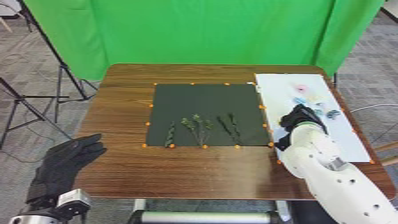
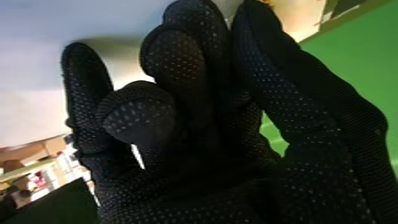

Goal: Arrange flowers

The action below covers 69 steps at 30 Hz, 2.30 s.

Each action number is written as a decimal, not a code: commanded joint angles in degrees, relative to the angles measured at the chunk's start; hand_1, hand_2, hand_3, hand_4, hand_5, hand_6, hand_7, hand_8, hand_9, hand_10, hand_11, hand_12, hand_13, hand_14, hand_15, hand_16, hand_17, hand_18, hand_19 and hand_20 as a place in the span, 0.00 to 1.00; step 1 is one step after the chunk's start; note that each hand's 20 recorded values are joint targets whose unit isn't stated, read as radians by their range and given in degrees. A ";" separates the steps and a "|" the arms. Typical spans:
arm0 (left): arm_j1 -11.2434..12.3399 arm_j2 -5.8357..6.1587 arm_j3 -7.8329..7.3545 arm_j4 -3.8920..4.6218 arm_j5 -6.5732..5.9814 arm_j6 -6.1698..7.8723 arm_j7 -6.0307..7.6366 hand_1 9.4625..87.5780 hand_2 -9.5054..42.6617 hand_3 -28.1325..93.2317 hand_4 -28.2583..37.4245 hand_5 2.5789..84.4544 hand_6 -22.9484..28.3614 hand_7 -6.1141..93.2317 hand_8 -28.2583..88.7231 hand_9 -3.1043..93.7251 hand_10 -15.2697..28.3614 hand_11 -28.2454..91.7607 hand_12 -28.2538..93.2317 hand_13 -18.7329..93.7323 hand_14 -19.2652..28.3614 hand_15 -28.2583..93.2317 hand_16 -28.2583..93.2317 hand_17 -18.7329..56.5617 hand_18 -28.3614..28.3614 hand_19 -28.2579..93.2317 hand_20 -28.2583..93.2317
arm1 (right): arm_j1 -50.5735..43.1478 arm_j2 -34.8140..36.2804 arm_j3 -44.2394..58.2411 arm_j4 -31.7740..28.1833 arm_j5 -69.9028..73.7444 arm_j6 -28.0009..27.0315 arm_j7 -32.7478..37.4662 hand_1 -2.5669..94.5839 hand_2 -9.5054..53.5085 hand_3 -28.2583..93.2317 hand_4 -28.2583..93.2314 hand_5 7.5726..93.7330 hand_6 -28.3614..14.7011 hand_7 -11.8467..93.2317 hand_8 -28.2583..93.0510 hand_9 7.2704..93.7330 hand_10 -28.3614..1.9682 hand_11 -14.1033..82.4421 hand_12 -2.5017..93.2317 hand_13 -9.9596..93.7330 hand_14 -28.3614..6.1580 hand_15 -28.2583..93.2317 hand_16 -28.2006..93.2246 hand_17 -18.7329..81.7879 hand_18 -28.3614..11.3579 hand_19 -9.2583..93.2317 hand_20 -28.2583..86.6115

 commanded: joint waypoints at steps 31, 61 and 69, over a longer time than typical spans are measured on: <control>2.51 0.29 -2.09 0.10 -0.80 0.27 1.23 0.23 0.33 0.90 0.15 0.60 0.76 0.24 0.16 0.47 0.89 0.59 0.32 0.42 0.99 0.75 0.12 0.12 0.87 0.72 0.37 | 11.05 -3.02 -15.10 -12.72 9.99 -9.97 -19.62 0.56 0.04 0.87 0.00 0.84 0.56 0.46 0.40 0.81 0.47 0.68 0.42 0.84 0.55 0.86 0.45 0.48 0.16 0.96 0.18; -5.57 -0.42 -0.42 1.60 2.00 -1.99 -3.55 0.23 0.33 0.90 0.15 0.60 0.76 0.24 0.16 0.47 0.89 0.59 0.32 0.42 0.99 0.75 0.12 0.12 0.87 0.72 0.37 | 19.32 -27.39 -26.39 8.23 -1.23 -16.94 -15.42 0.54 0.04 0.87 0.00 0.84 0.58 0.46 0.37 0.82 0.50 0.70 0.40 0.85 0.58 0.86 0.45 0.47 0.16 0.94 0.23; -6.26 -0.27 -0.27 1.86 2.07 -2.32 -3.70 0.23 0.33 0.90 0.16 0.60 0.76 0.24 0.16 0.47 0.89 0.59 0.32 0.42 0.99 0.75 0.12 0.12 0.87 0.72 0.37 | 19.40 -26.85 -27.45 7.92 -4.90 -17.35 -16.55 0.51 0.00 0.86 0.00 0.82 0.57 0.47 0.36 0.79 0.46 0.71 0.39 0.83 0.56 0.85 0.46 0.46 0.13 0.93 0.24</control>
